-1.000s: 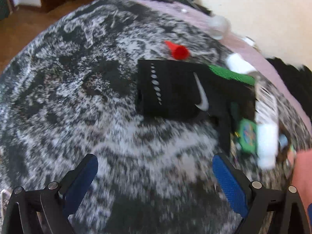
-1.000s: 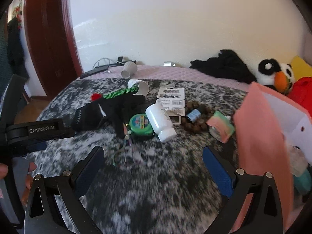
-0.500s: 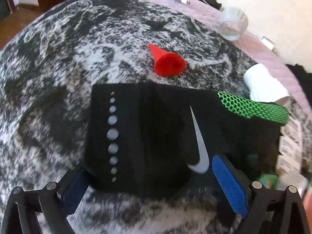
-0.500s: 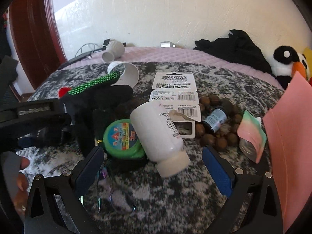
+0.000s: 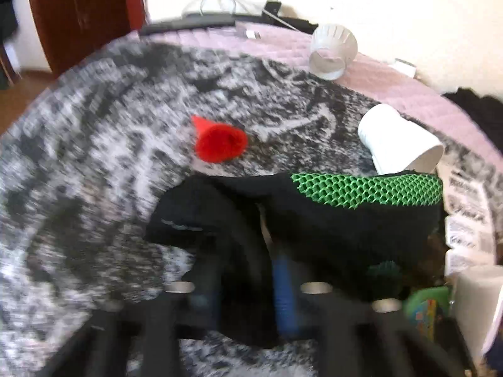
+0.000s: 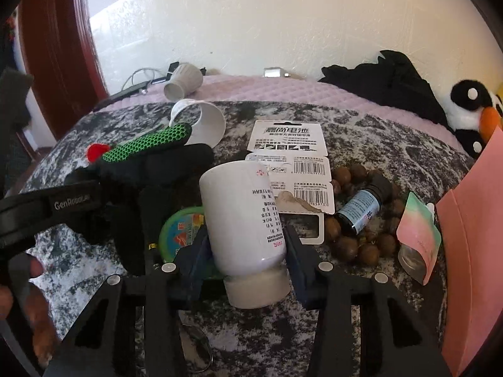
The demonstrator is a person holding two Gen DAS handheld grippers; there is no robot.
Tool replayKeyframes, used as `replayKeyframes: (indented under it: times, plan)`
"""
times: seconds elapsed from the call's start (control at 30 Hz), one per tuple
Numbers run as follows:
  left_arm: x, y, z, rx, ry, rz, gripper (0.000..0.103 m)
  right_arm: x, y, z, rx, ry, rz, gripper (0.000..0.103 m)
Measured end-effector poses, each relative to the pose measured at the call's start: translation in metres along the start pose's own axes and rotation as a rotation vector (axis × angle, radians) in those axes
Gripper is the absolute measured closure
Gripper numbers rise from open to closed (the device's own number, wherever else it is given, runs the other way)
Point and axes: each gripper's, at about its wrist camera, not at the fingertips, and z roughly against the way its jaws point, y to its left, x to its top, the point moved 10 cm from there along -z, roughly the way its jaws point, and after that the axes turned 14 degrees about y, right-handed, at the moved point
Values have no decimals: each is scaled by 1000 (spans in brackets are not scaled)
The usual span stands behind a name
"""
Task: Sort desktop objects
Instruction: 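Carry the glove and white bottle into the pink box and release both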
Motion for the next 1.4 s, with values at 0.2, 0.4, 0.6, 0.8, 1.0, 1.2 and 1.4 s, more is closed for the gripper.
replayKeyframes:
  times: [0.2, 0.4, 0.6, 0.8, 1.0, 1.2, 1.4]
  plan:
    - [-9, 13, 20, -37, -5, 42, 94, -13, -4, 13, 19, 17, -24, 55]
    - [-20, 24, 80, -34, -81, 37, 94, -31, -8, 56, 24, -12, -20, 55]
    - [-56, 32, 147, -18, -141, -8, 94, -59, -3, 116, 36, -53, 2, 55]
    - [-105, 43, 202, 0, -176, -49, 94, -99, 8, 176, 54, -81, 27, 55]
    - [-151, 45, 254, 0, -225, -92, 94, -143, 15, 236, 67, -125, 48, 55]
    - [-193, 31, 303, -2, -275, -150, 93, -181, 0, 297, 66, -184, 20, 55]
    - [-231, -3, 350, -29, -335, -229, 93, -215, -39, 354, 53, -252, -46, 55]
